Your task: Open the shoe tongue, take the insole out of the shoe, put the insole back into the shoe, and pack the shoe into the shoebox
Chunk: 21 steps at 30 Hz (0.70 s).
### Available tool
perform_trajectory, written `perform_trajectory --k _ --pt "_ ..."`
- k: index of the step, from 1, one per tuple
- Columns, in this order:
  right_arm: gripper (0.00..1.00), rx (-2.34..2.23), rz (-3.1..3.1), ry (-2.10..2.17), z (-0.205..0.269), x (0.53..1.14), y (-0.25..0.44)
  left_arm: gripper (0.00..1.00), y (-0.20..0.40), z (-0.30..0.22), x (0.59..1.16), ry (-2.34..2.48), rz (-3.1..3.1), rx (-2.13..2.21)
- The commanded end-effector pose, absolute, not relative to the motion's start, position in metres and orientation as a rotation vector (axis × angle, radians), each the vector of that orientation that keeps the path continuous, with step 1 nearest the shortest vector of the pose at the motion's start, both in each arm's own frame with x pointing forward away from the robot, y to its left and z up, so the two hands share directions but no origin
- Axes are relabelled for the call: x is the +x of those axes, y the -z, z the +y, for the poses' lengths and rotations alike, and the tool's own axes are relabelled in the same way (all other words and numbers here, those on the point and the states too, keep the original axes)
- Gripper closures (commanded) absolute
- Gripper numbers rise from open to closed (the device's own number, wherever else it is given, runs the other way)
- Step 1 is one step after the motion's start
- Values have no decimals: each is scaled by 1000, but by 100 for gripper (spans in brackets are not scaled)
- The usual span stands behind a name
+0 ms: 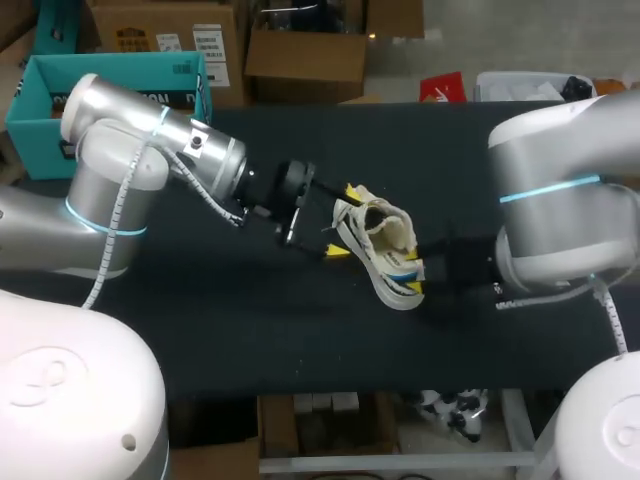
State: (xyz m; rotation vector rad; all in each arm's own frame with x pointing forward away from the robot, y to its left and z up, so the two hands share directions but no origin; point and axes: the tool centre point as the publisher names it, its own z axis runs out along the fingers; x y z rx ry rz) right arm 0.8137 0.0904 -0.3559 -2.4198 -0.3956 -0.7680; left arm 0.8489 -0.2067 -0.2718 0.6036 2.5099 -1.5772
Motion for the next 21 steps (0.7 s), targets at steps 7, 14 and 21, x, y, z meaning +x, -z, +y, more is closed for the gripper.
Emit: perform_trajectory --k 7,14,21 --pt "100 -2413 -480 760 108 808 336 0 267 -184 846 1556 2583 418" --pt "100 -2381 -522 726 123 827 355 0 261 -172 847 1573 2671 294" --pt "100 -2361 -505 680 126 836 380 0 255 -155 849 1573 2720 189"
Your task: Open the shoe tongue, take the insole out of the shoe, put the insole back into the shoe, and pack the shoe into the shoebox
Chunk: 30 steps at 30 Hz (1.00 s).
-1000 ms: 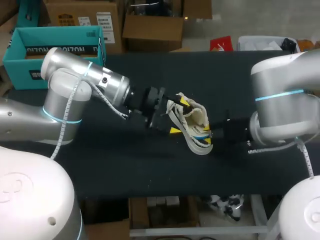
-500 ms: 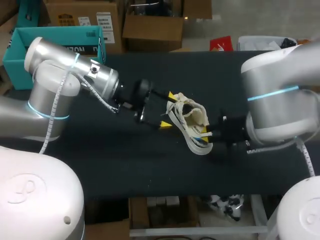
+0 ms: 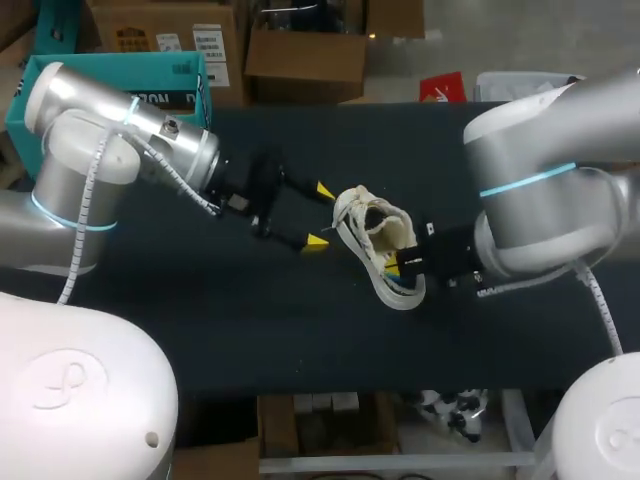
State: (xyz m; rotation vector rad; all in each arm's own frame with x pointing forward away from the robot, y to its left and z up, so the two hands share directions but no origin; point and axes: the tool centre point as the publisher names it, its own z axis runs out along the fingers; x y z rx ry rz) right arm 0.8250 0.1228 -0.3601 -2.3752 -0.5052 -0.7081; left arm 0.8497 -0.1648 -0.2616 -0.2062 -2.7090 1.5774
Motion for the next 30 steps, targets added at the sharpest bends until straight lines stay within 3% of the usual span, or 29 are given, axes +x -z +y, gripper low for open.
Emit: perform_trajectory --k 1,14,30 --pt "100 -2367 -498 673 127 836 383 0 255 -152 850 -1565 -2710 -170" --pt "100 -2426 -431 622 123 833 409 0 253 -132 860 -1530 -2713 -13" --pt "100 -2199 -571 766 81 818 338 0 251 -121 857 -1259 -2748 189"
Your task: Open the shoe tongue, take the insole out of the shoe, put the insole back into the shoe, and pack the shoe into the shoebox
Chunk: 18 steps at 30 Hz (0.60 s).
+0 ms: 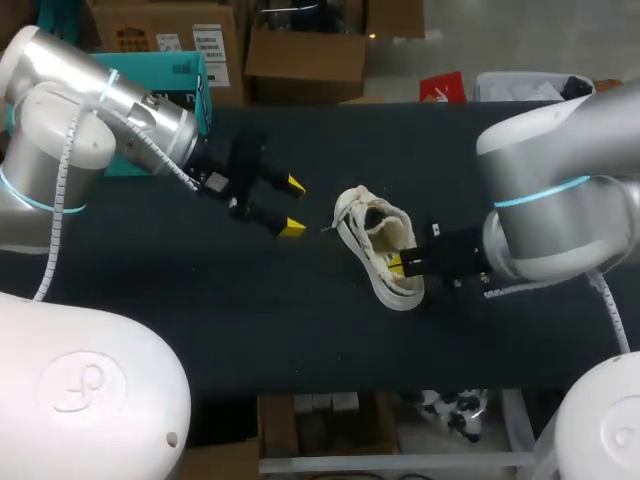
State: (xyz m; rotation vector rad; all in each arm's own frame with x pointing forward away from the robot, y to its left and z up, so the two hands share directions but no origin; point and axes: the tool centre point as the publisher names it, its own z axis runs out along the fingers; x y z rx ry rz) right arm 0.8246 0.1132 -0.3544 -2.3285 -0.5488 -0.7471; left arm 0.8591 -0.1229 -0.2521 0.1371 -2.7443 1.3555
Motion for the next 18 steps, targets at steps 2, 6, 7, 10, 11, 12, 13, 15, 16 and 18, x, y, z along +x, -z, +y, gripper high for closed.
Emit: perform_trajectory --k 2,6,7,10,11,12,13,15,16,18 --pt "100 -2163 -595 695 78 823 332 0 259 -119 851 -1074 -2780 152" --pt "0 -2164 -586 634 73 829 327 0 260 -118 850 -1030 -2798 141" --pt "0 -2164 -586 634 73 829 327 0 260 -118 850 -1030 -2798 141" --pt "0 -2164 -586 634 73 829 327 0 260 -118 850 -1030 -2798 141" --pt "0 -2164 -586 634 73 829 327 0 260 -118 850 -1030 -2798 141" --pt "0 -2164 -586 634 73 829 327 0 260 -118 850 -1030 -2798 141" --pt "0 -2164 -586 634 73 829 327 0 260 -118 850 -1030 -2798 141" --pt "0 -2133 -627 617 72 830 328 0 263 -122 845 -1045 -2773 168" --pt "0 -2108 -657 621 69 831 329 0 267 -126 840 -1026 -2792 181" --pt "0 -2081 -705 571 62 835 327 0 272 -137 834 -994 -2804 302"
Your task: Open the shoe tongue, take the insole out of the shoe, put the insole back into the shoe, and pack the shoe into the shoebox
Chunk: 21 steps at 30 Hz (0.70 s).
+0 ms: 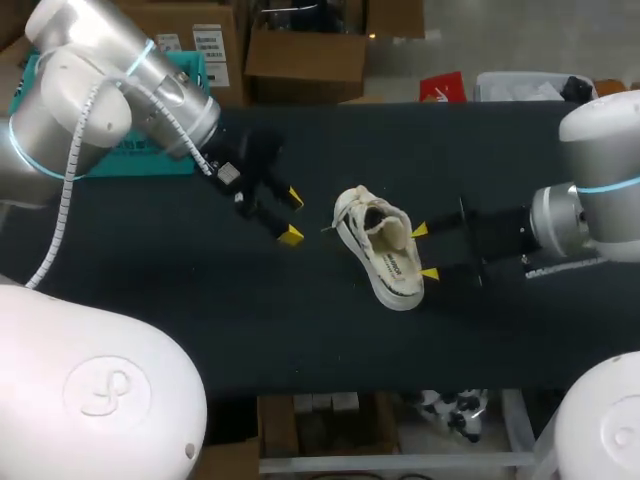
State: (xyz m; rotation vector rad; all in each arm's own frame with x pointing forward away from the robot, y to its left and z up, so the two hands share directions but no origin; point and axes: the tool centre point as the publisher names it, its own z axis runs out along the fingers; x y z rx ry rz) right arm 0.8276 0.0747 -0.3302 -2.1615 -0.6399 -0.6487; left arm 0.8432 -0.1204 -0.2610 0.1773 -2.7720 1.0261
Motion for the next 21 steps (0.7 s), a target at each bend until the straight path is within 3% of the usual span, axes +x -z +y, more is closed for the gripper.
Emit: perform_trajectory --k 1,8,21 --pt "0 -2067 -721 560 58 836 325 0 274 -141 831 -973 -2820 360" --pt "0 -1916 -960 451 35 836 308 0 275 -153 824 -798 -2877 932" --pt "0 -1819 -1028 423 26 835 303 0 282 -163 827 -780 -2804 1034"
